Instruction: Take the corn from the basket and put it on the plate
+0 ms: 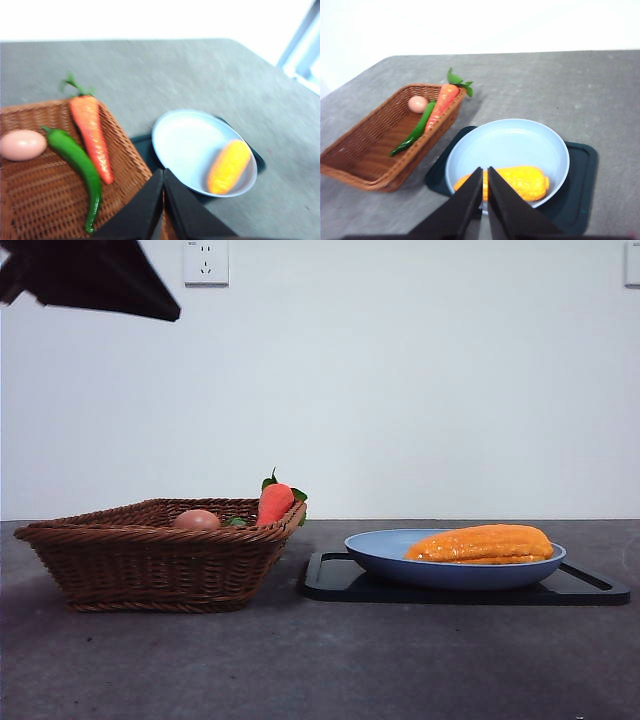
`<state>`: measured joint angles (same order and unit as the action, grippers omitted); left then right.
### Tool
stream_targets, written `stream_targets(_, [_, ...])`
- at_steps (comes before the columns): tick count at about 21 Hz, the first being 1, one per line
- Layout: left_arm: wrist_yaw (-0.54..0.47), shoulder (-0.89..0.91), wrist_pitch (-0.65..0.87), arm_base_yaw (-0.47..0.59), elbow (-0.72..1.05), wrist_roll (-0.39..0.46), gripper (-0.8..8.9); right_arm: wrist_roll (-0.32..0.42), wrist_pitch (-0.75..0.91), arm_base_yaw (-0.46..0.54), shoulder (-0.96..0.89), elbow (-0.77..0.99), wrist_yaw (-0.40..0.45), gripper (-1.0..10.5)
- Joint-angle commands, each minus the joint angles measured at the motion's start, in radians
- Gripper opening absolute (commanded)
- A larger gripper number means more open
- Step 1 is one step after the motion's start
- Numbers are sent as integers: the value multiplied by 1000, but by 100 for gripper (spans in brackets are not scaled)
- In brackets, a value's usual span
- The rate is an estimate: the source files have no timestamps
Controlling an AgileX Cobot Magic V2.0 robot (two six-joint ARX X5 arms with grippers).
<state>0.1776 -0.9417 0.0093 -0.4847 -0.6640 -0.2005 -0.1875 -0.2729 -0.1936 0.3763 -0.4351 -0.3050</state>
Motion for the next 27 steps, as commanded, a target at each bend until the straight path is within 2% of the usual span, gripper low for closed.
stream_targets(1, [-35, 24, 99, -3, 68, -15, 7, -22, 147, -3, -14, 71, 24, 2])
stream_targets(5, [-78, 40, 212, -3, 149, -42, 7, -22, 195, -3, -12, 111, 57, 2])
stream_targets(8, [-137, 39, 206, -3, 170, -51, 7, -21, 178, -3, -12, 113, 77, 2])
stream_targets(23, [-134, 39, 200, -4, 169, -51, 8, -21, 195, -3, -13, 113, 77, 2])
stream_targets(26, [-135, 39, 188, -4, 169, -35, 8, -21, 195, -3, -13, 113, 77, 2])
stream_targets(27, [-139, 41, 183, -4, 169, 17, 8, -21, 195, -3, -13, 113, 77, 2])
